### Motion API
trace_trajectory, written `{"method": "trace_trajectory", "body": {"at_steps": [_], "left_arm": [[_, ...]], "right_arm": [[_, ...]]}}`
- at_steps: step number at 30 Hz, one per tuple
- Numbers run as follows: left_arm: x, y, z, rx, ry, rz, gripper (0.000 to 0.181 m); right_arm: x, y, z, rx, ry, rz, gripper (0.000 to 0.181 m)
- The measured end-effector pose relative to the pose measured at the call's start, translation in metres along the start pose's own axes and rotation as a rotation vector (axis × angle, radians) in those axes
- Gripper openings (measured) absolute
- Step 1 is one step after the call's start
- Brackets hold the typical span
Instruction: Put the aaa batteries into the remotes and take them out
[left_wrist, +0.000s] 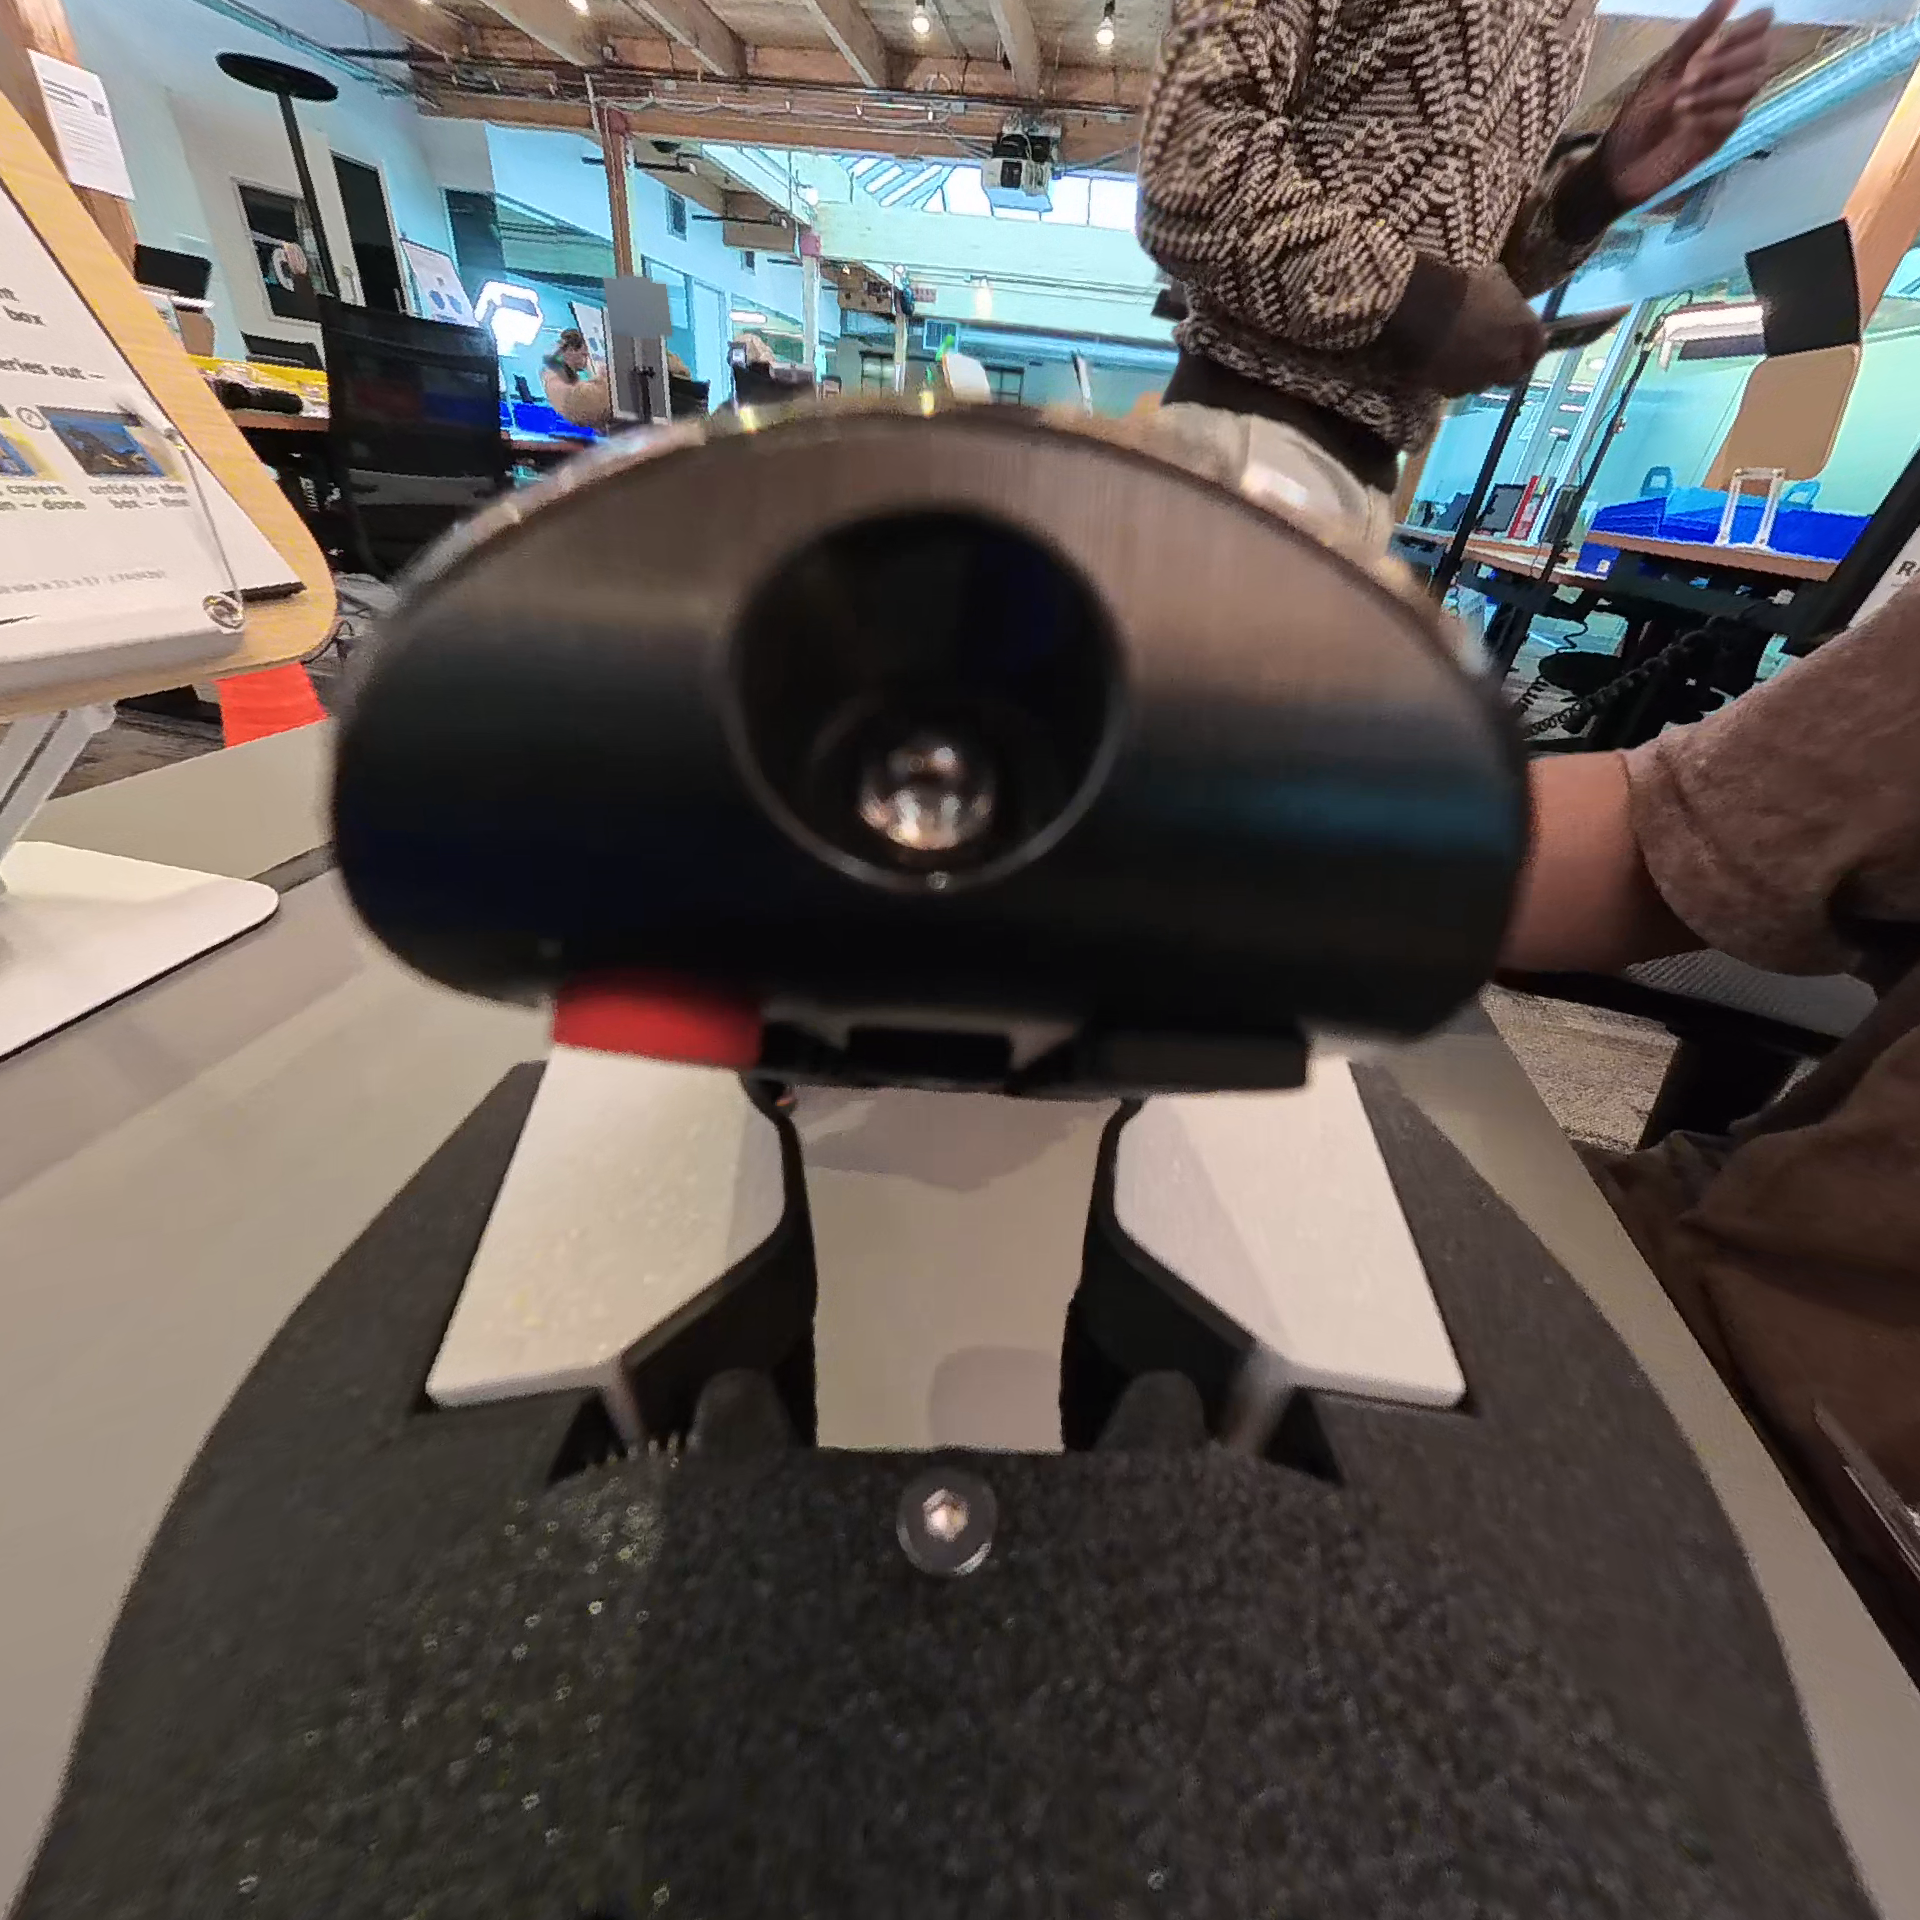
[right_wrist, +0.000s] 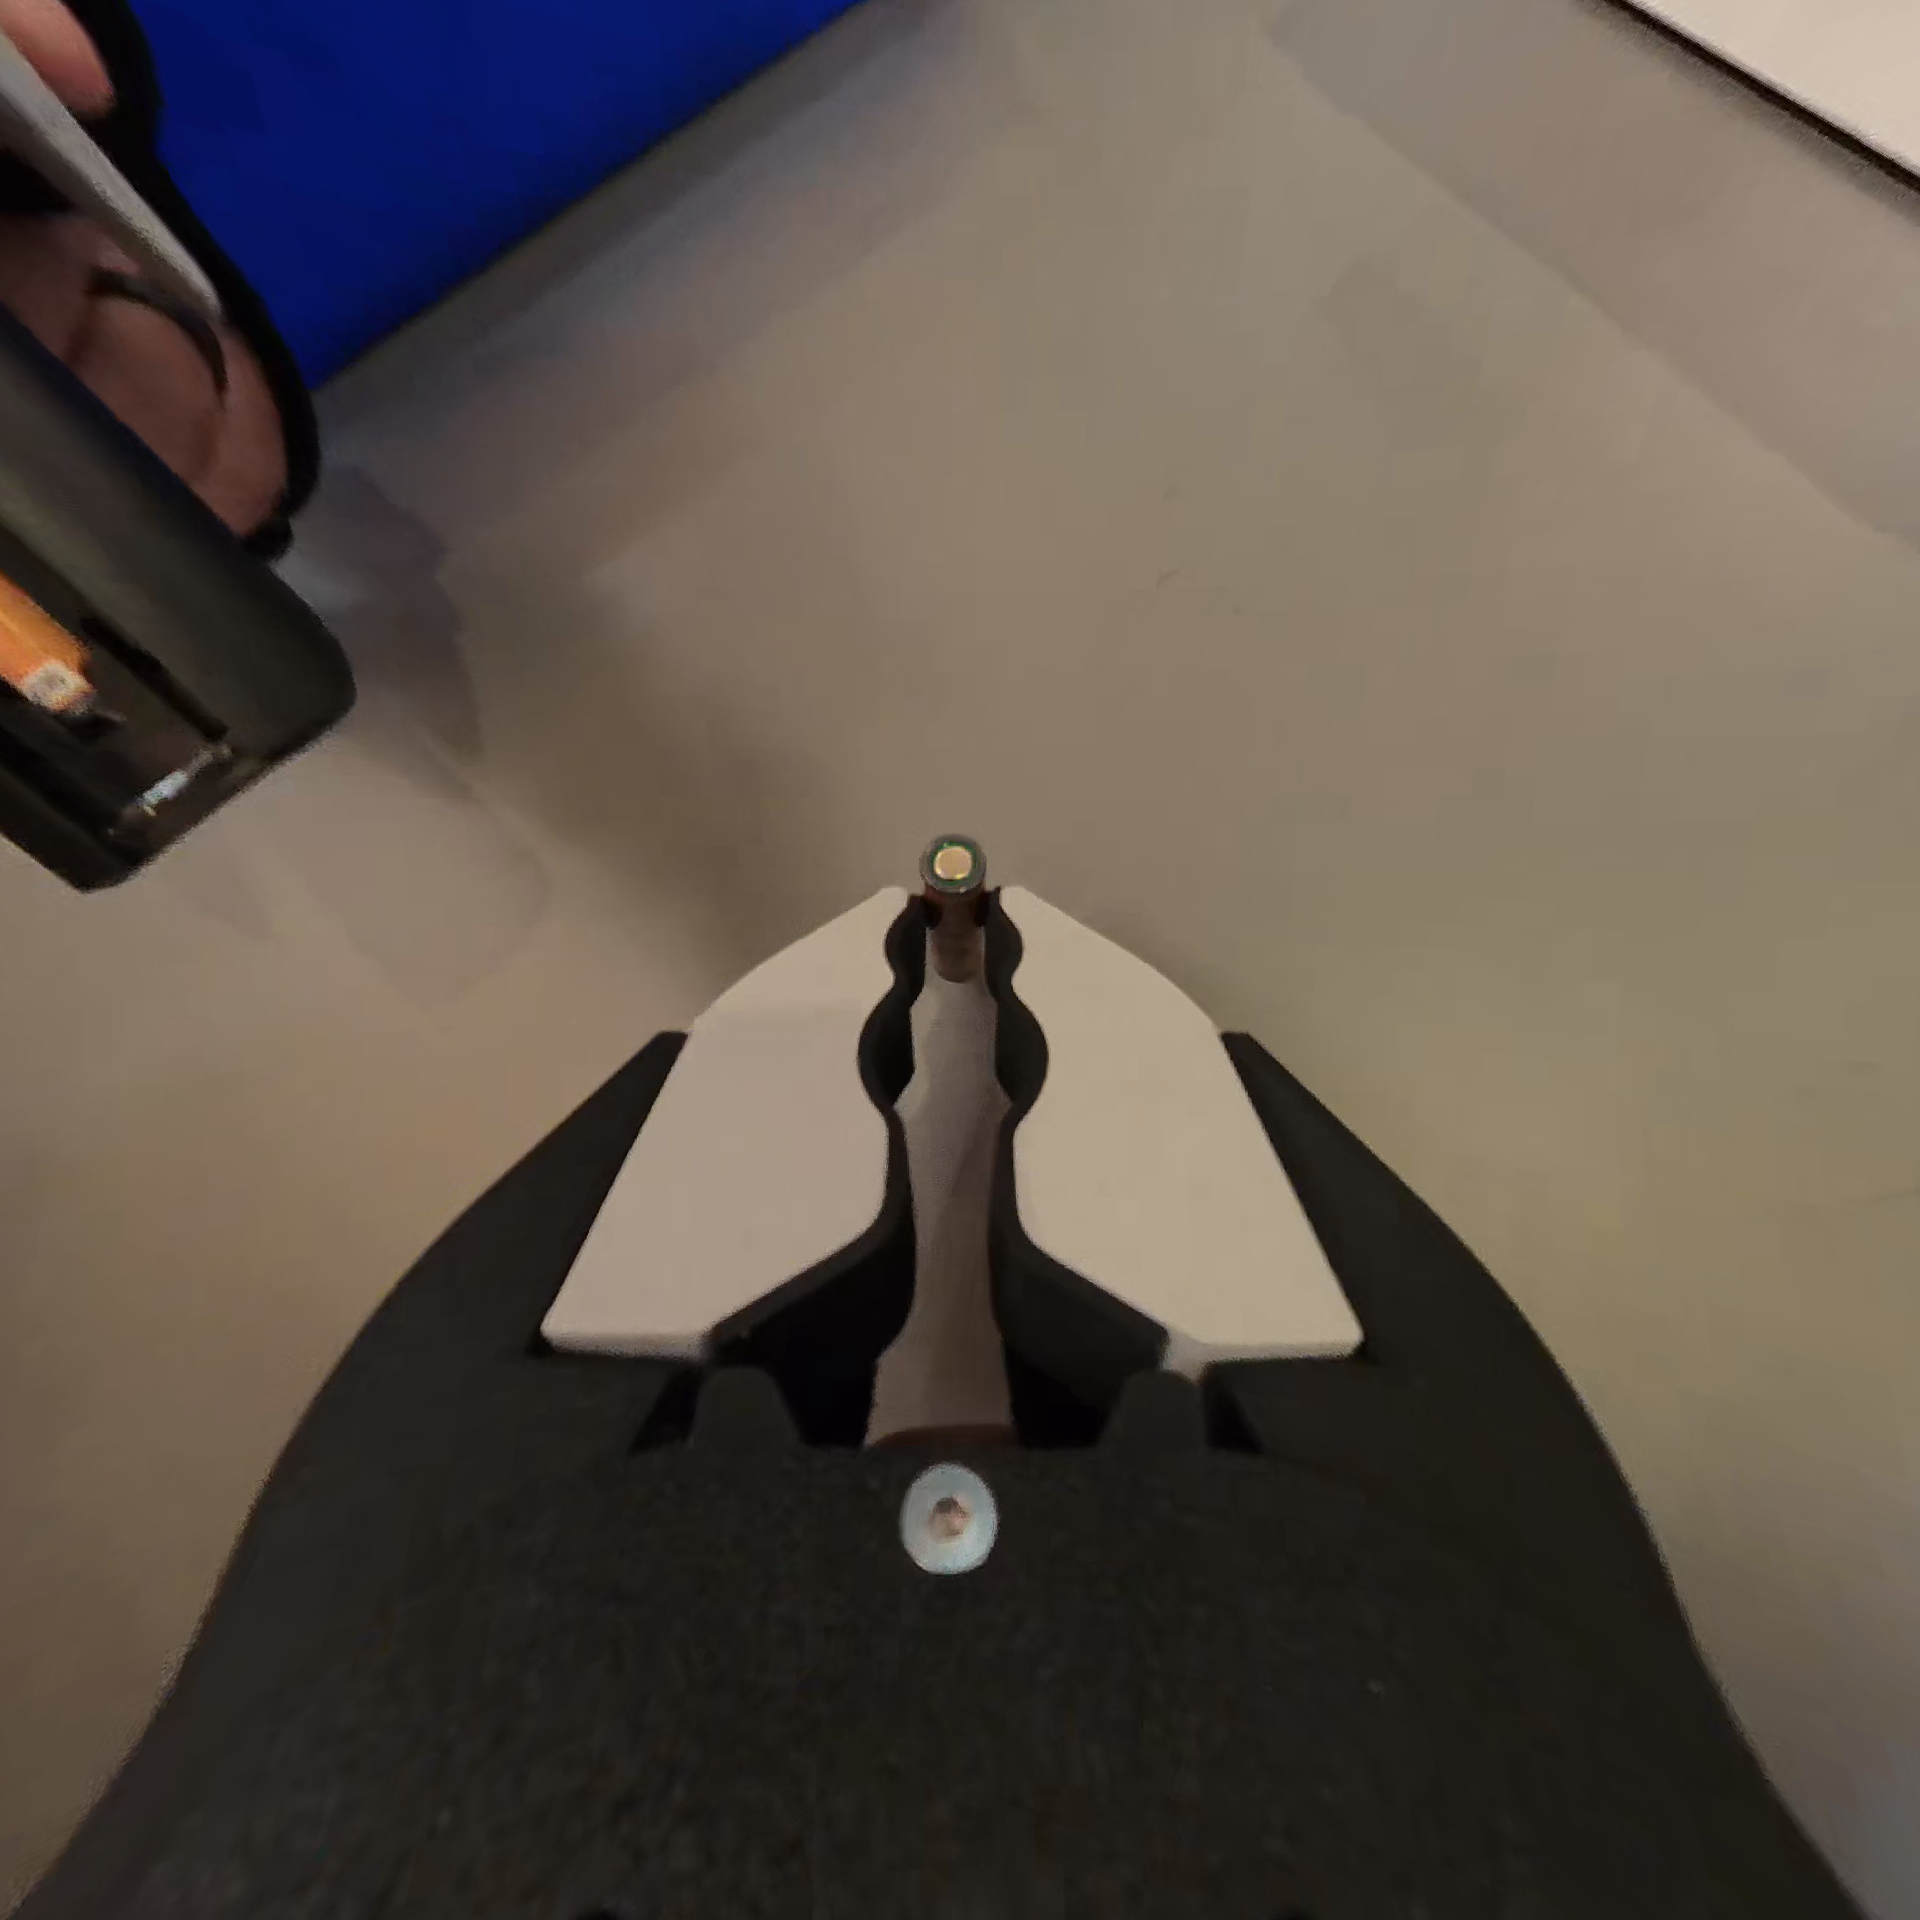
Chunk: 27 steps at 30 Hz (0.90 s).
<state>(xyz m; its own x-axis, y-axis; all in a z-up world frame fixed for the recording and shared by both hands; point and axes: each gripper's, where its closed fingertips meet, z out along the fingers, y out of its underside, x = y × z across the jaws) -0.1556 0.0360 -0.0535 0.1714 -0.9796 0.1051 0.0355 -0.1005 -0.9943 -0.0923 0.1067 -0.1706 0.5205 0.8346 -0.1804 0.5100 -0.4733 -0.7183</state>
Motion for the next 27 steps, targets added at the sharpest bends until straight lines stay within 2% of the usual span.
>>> {"method": "trace_trajectory", "body": {"at_steps": [2, 4, 10, 15, 20, 22, 27], "left_arm": [[0.001, 0.002, 0.001, -0.008, 0.004, 0.001, 0.060], [0.001, 0.004, 0.002, -0.013, 0.004, 0.002, 0.060], [0.002, 0.005, 0.004, -0.023, 0.006, 0.009, 0.060], [0.004, 0.006, 0.005, -0.025, 0.015, 0.006, 0.060], [0.007, 0.006, 0.006, -0.033, 0.015, 0.025, 0.061], [0.008, 0.006, 0.006, -0.033, 0.020, 0.028, 0.061], [0.008, 0.008, 0.007, -0.039, 0.025, 0.022, 0.061]], "right_arm": [[-0.001, 0.011, -0.001, -0.050, 0.032, -0.044, 0.011], [-0.003, 0.015, -0.005, -0.039, 0.056, -0.074, 0.010], [-0.018, 0.036, -0.023, -0.039, 0.107, -0.043, 0.010], [-0.025, 0.016, -0.025, 0.098, 0.105, -0.056, 0.010], [-0.018, 0.031, -0.020, 0.036, 0.131, -0.050, 0.011], [-0.016, 0.042, -0.024, 0.000, 0.178, -0.035, 0.023], [-0.030, 0.065, -0.043, -0.062, 0.236, -0.057, 0.033]]}}
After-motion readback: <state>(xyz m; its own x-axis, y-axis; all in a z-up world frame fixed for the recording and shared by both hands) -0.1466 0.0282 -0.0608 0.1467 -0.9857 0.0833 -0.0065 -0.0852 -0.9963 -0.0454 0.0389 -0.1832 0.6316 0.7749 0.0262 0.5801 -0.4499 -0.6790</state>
